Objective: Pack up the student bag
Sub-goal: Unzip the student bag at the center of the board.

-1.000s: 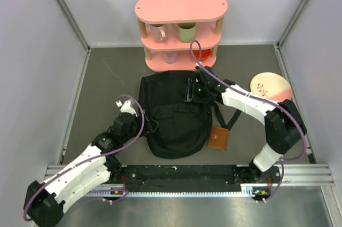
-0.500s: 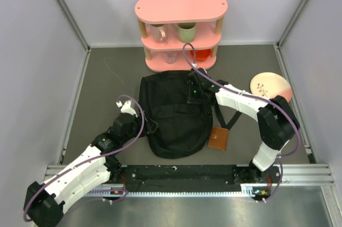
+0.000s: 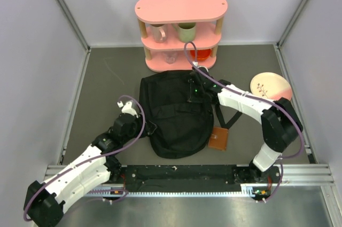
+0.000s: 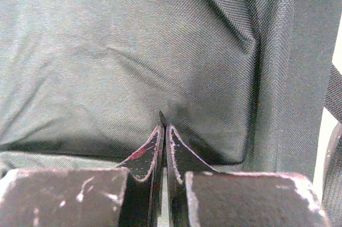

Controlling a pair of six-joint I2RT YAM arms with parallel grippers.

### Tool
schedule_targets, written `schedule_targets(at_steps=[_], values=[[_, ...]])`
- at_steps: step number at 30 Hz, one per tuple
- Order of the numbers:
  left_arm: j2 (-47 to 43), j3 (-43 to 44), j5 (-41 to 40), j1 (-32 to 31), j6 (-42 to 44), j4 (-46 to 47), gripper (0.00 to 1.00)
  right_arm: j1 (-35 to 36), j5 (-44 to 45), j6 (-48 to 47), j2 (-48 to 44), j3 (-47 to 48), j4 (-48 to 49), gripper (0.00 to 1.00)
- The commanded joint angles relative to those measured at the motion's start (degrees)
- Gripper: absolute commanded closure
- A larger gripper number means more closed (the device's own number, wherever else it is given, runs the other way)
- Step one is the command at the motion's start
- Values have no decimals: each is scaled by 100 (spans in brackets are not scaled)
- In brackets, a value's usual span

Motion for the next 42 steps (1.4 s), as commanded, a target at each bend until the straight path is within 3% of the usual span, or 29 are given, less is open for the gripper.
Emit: schedule_targets(at_steps=[1, 17, 42], values=[[13, 5, 200, -7, 137, 417, 52, 42, 10, -82, -620, -17, 292, 100], [100, -4, 463, -7, 251, 663, 57, 86, -315, 85, -726, -35, 468, 100], [417, 137, 551, -7, 383, 936, 60, 1114, -342, 366, -146, 781, 495, 100]])
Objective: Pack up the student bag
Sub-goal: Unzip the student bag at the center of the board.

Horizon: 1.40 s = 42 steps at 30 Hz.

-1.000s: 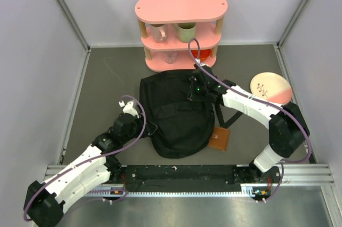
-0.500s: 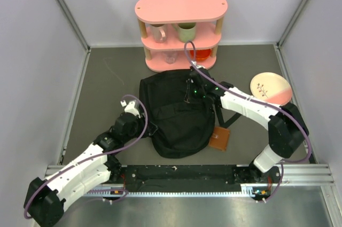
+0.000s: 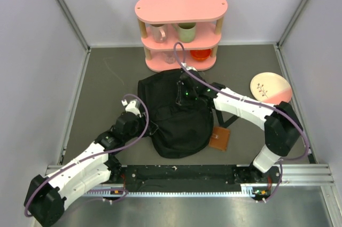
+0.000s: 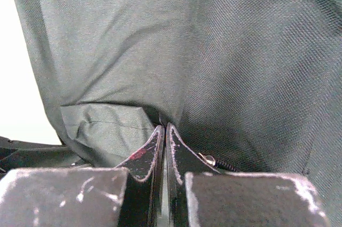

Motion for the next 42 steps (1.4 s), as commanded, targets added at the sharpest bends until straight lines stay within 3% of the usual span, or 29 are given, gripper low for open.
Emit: schedule_targets(at_steps=[1, 17, 21, 26, 31, 34, 36, 37, 39, 40, 42], values=[[15, 154, 250, -11, 66, 521, 60, 465, -248, 222, 213, 590, 414, 100], [-91, 242, 250, -11, 119, 451, 59, 685, -143, 266, 635, 1258, 168, 100], [-310, 479, -31, -11, 180, -277, 48, 650, 445, 240, 486, 838, 62, 100], [-1118, 585, -698, -11, 277, -1104, 41, 439, 561, 187, 152, 415, 88, 100], [-1646, 927, -1059, -11, 365, -1536, 22, 413, 394, 161, 81, 555, 115, 100], [-1524, 1208, -990, -11, 426, -1536, 19, 360, 552, 187, 46, 546, 97, 80], [-1375, 1428, -919, -11, 479, -1510, 18, 264, 570, 222, -76, 468, 97, 72], [-1209, 1498, -876, -11, 497, -1483, 18, 141, 552, 214, -138, 424, 89, 62], [-1041, 1657, -788, -11, 593, -1378, 17, -17, 578, 249, -436, 257, 97, 55], [-875, 1735, -770, -11, 611, -1238, 17, -175, 579, 240, -550, 195, 106, 45], [-689, 1824, -700, -11, 672, -1053, 16, -351, 587, 196, -893, 29, 115, 35]])
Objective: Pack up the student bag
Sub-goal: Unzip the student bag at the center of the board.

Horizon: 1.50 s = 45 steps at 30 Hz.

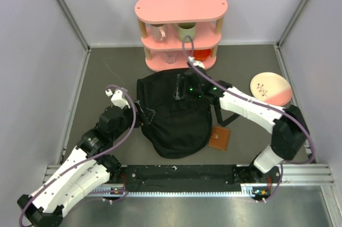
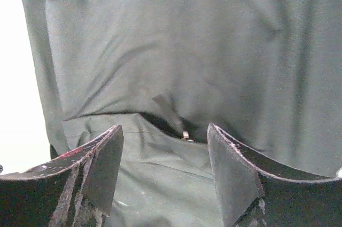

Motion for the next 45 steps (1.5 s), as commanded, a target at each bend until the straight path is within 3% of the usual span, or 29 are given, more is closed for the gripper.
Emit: schedule_targets(at_steps=[1, 10, 21, 35, 45], values=[[585, 425, 146, -9, 261, 632, 16, -539, 30, -1, -940, -252, 170, 31], [2818, 1602, 594, -9, -168, 994, 17, -1718, -646, 43, -1389, -946, 178, 29], [4857, 2649, 1227, -35, -1205, 976, 27, -1833, -1411, 254, -1108, -1219, 468, 32], [5657, 2711, 1087, -53, -1996, 1204, 32, -1833, -1578, 236, -1328, -1579, 591, 33], [5737, 2842, 789, -27, -2041, 1311, 33, -1833, -1596, 280, -1459, -1782, 662, 33]])
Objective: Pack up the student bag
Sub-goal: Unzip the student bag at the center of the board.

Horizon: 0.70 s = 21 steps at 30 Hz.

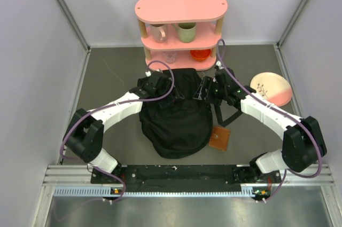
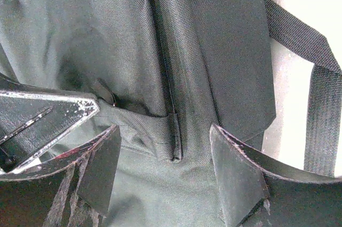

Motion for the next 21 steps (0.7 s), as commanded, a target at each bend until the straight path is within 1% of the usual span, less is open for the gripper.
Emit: schedule_targets(at_steps=[1, 4, 8, 9, 10, 13, 17, 21], values=[[24, 268, -261, 0, -32, 207, 33, -25, -38, 57, -236, -46, 253, 34], [208, 452, -445, 0, 55, -30, 35, -25, -90, 75, -174, -29, 314, 34], [489, 497, -454, 0, 29, -22, 42, -16, -152, 93, -112, 6, 358, 34], [525, 505, -446, 0, 21, -13, 47, -25, -152, 110, -78, 15, 359, 34], [560, 505, -445, 0, 20, -13, 49, -25, -161, 102, -77, 24, 359, 34], [596, 453, -410, -18, 29, -22, 50, -34, -187, 110, -77, 7, 359, 35], [587, 312, -367, -35, 47, -13, 48, -25, -196, 93, -25, -2, 367, 35], [657, 303, -401, -106, 126, -127, 48, -25, -257, 84, 63, 24, 367, 35]])
